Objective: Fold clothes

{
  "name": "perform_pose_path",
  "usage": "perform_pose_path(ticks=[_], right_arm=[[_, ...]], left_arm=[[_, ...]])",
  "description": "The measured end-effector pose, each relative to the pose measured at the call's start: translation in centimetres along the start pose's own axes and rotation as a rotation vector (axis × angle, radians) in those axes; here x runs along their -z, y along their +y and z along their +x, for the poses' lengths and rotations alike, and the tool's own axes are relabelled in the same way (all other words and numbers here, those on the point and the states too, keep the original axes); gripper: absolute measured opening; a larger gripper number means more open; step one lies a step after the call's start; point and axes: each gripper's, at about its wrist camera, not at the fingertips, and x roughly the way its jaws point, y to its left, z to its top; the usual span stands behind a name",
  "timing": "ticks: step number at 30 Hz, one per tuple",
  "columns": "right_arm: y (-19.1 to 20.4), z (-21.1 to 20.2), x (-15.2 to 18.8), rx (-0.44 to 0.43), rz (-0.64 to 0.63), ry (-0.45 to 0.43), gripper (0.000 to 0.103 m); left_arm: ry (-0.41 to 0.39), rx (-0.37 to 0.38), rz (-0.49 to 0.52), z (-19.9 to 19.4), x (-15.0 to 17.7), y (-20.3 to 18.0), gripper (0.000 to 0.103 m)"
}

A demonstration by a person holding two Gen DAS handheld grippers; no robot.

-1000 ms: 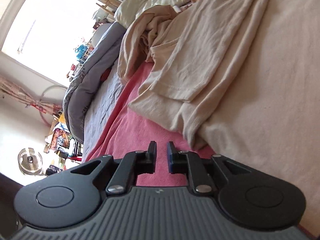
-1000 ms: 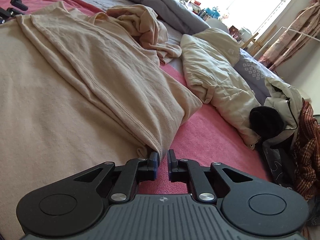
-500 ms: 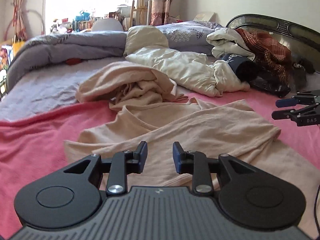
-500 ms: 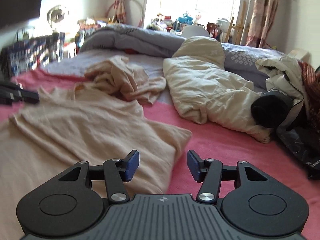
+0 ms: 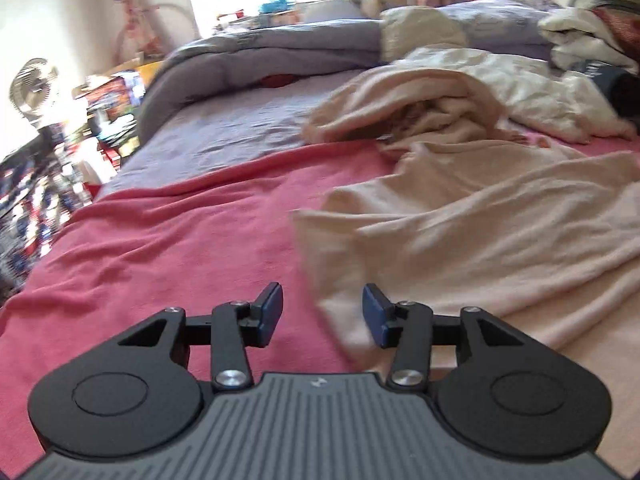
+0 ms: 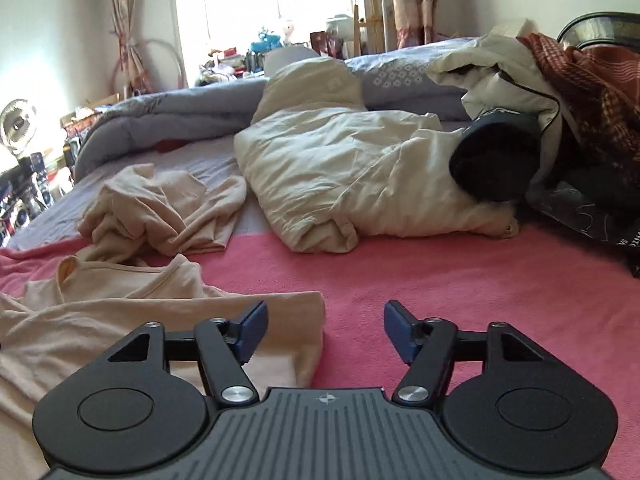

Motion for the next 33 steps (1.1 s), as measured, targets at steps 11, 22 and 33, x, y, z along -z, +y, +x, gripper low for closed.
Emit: perform_pose_path(ticks=[11,22,33], right_arm=[[0.0,-16.2,8.9,-0.179,-0.092,-0.041,0.067],[4.4,-21.7,17.8,-0.221,-0.299,0.040,0.066],[-2.3,-26.6,19.8,-0.133,-0.135,0.119,0.071]], left_arm=[[-0.132,0.293,-0.102,-16.0,7.2,1.1,0.055],[-0.022,0.367,-0.050,-19.9,15.7,-3.9,0.064],[-0.011,0.271,-0.124,-23.4,18.2,0.2,0.071]])
